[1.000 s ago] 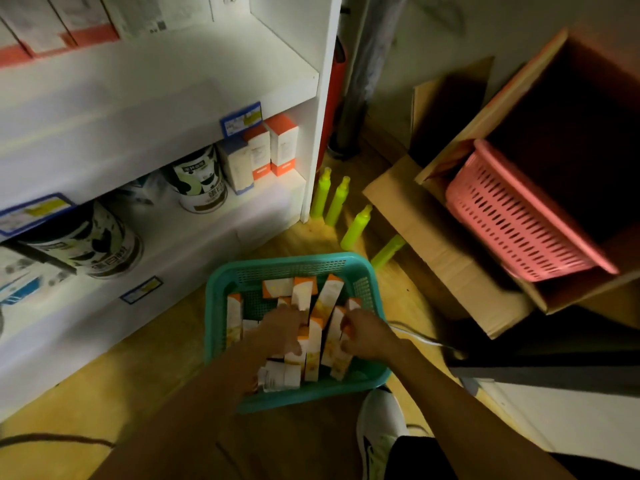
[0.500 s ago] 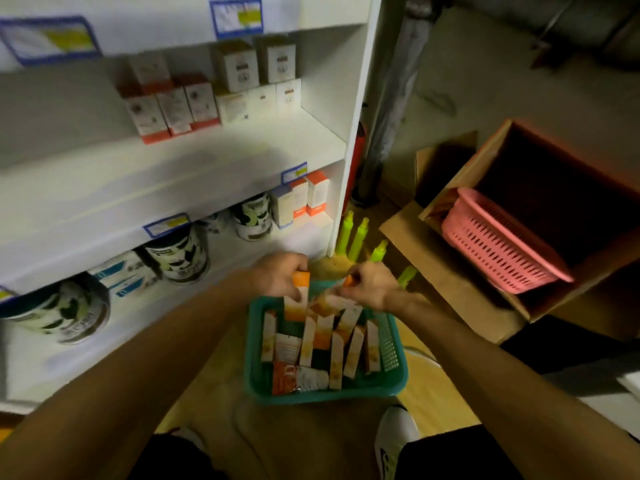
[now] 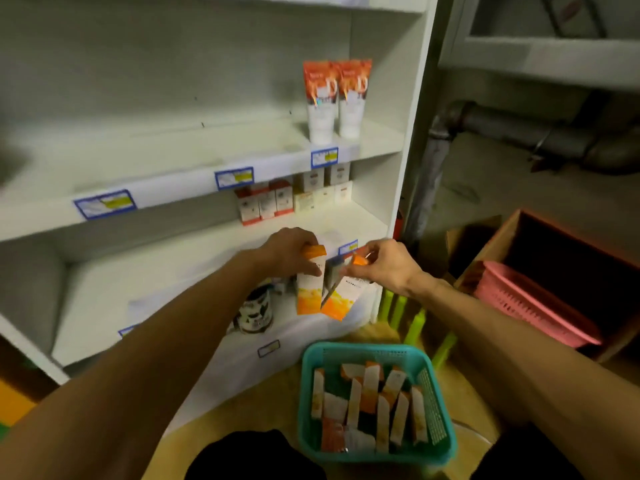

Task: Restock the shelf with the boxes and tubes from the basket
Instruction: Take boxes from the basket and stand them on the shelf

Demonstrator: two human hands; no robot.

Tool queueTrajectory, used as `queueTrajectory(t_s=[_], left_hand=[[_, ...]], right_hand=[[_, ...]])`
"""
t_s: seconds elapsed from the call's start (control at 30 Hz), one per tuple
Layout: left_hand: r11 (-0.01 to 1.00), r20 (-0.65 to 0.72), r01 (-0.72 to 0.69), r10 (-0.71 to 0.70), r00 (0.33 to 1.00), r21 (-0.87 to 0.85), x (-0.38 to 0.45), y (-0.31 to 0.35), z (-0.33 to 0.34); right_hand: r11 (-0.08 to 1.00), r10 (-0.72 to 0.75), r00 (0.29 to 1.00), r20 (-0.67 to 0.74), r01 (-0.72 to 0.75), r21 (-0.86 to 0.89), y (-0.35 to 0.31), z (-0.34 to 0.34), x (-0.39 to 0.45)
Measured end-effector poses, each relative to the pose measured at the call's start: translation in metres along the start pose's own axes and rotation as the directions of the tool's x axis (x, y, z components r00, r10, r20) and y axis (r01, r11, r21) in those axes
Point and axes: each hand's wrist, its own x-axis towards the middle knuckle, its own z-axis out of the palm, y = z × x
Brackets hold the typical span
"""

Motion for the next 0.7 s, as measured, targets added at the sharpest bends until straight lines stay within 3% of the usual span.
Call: queueTrajectory(t_s=[0.17, 0.43, 0.7], left_hand=[[0.998, -0.173, -0.036, 0.044, 0.984, 0.049, -0.028, 0.008, -0.08], [0.997, -0.388, 0.078, -0.076, 0.919, -0.009, -0.072, -0.006, -0.205], [0.981, -0.497, 0.19, -0.187, 0.847, -0.044, -0.111, -0.046, -0.271]], right_hand=[[0.985, -0.16, 0.983, -0.084, 0.165, 0.047, -0.067, -0.025, 0.014], [0.905, -0.413, 0.896, -0.162, 0.424, 0.042, -0.183, -0.043, 0.05], [0.874, -0.474, 0.866, -0.16, 0.485, 0.034, -0.274, -0.028, 0.08]])
